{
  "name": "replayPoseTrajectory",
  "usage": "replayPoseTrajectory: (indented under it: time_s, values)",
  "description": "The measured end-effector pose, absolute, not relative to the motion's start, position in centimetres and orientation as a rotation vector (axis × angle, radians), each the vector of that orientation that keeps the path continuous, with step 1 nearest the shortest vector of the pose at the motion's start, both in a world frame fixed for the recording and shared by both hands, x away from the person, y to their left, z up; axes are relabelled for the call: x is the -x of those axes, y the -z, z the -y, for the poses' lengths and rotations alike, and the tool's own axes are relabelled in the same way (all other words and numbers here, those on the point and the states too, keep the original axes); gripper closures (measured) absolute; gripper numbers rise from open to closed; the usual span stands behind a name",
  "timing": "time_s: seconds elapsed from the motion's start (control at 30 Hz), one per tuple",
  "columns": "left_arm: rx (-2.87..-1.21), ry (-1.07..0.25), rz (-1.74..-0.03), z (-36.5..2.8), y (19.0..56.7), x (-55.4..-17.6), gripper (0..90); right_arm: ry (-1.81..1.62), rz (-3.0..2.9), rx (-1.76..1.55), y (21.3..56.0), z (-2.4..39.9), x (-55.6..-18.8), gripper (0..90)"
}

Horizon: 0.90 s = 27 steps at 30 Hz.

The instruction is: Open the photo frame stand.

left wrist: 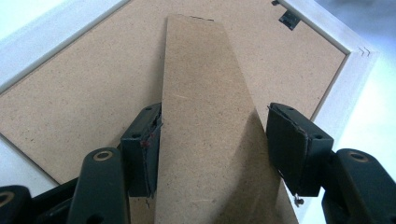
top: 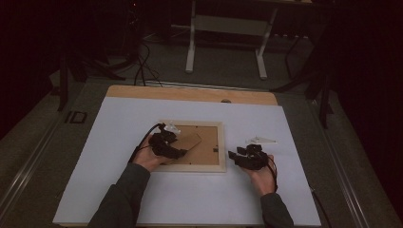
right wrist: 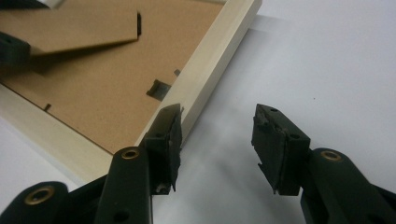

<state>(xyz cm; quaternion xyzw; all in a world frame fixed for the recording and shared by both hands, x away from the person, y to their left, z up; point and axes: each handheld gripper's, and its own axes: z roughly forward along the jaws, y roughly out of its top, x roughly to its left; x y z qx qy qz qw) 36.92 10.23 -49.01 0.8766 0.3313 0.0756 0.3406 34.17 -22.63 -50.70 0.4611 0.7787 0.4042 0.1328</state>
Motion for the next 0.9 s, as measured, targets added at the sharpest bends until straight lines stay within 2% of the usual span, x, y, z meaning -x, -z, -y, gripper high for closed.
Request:
replayPoseTrajectory:
  time_s: [0.9]
  values:
    - [-2.264, -0.412, -0.762, -10.1, 47.6, -35.3, 40.2, -1.28, -2.299, -1.288, 48.8, 21.6, -36.7, 49.0]
